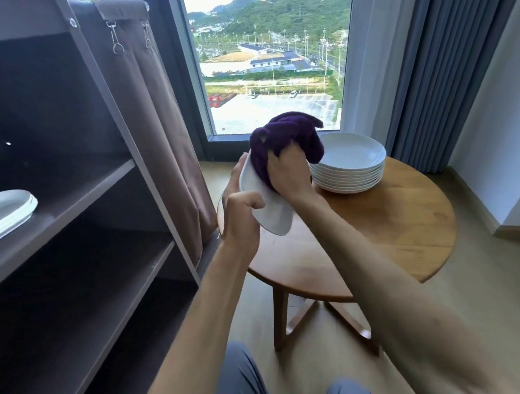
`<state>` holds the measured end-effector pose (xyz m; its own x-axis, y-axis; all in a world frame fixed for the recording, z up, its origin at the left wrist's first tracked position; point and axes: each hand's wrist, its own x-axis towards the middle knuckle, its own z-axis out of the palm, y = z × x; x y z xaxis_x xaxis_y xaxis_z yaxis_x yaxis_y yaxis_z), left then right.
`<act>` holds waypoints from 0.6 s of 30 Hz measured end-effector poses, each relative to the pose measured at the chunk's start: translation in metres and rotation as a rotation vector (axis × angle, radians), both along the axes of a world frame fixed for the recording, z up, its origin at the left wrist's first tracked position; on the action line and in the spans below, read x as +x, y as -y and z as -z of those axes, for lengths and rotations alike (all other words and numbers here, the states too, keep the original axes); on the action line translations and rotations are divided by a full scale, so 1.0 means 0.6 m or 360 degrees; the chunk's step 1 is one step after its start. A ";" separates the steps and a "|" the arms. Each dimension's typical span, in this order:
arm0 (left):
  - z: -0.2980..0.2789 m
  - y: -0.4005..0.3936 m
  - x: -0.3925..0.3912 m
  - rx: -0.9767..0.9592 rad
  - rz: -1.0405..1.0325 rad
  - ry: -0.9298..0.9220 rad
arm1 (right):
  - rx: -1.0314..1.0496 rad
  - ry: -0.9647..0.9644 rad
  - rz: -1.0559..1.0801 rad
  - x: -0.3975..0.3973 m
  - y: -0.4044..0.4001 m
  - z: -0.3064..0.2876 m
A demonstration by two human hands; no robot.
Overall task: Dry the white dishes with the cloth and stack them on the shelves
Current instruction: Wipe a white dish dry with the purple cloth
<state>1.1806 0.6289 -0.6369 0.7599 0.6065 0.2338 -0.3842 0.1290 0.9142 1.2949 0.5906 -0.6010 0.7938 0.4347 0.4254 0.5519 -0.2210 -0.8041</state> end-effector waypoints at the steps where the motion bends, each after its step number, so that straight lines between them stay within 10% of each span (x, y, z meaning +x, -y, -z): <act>1: 0.005 0.004 -0.005 -0.0016 0.0003 0.0041 | -0.0075 -0.0078 0.0058 0.012 0.001 -0.002; 18: -0.001 0.035 0.040 -0.0402 -0.0329 0.0239 | 0.0699 -0.1455 -0.0227 0.003 0.058 0.077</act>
